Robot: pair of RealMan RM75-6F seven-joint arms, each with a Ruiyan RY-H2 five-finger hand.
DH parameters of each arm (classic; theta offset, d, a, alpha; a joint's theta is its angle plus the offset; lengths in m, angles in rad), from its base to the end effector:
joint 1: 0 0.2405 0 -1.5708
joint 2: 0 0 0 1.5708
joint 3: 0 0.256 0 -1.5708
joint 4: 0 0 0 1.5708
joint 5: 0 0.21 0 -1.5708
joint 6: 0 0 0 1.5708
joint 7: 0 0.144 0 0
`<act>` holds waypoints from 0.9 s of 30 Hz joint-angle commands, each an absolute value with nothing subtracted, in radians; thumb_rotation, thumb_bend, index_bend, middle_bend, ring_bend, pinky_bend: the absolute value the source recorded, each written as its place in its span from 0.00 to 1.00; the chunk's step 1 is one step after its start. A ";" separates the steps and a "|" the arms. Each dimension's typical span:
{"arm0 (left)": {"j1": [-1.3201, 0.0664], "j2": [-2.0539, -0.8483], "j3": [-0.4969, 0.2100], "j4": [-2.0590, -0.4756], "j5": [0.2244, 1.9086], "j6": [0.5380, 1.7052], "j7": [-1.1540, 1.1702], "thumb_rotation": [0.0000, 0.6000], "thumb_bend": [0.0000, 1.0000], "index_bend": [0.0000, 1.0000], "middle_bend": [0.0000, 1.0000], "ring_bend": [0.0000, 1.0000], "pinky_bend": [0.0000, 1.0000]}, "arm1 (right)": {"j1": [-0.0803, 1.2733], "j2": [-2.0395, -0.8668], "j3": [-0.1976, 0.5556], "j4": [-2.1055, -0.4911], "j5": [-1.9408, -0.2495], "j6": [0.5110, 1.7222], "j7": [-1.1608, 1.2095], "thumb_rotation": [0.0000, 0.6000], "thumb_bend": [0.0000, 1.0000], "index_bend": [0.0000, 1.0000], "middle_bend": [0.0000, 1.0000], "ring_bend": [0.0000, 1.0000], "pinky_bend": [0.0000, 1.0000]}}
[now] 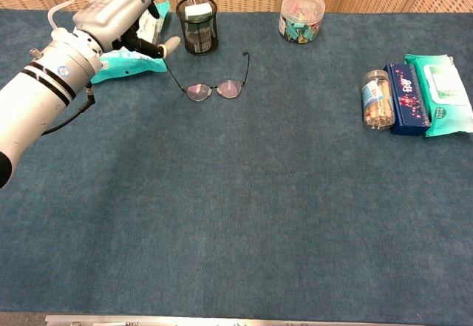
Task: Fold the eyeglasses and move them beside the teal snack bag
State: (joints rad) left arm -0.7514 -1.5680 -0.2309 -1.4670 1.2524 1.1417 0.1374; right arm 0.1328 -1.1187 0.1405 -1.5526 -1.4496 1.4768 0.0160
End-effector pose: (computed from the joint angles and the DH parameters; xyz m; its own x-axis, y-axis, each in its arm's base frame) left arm -0.1138 0.3548 0.0127 0.2196 0.0928 0.9712 0.8920 -0.4224 -0.1613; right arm -0.3116 -0.2153 0.1808 0.4178 0.1054 0.9024 -0.9075 0.0013 0.4201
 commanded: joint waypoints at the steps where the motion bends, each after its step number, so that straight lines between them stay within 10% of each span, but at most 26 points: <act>1: -0.736 -1.591 -0.243 -1.464 1.219 1.155 0.149 1.00 0.27 0.05 0.04 0.05 0.29 | 0.133 -1.118 0.142 -1.555 -1.449 1.478 0.014 1.00 0.17 0.23 0.33 0.32 0.54; 27: -0.732 -1.780 -0.276 -1.315 1.166 1.163 0.141 1.00 0.25 0.09 0.04 0.05 0.27 | 0.120 -1.096 0.153 -1.563 -1.435 1.502 0.022 1.00 0.17 0.23 0.33 0.32 0.54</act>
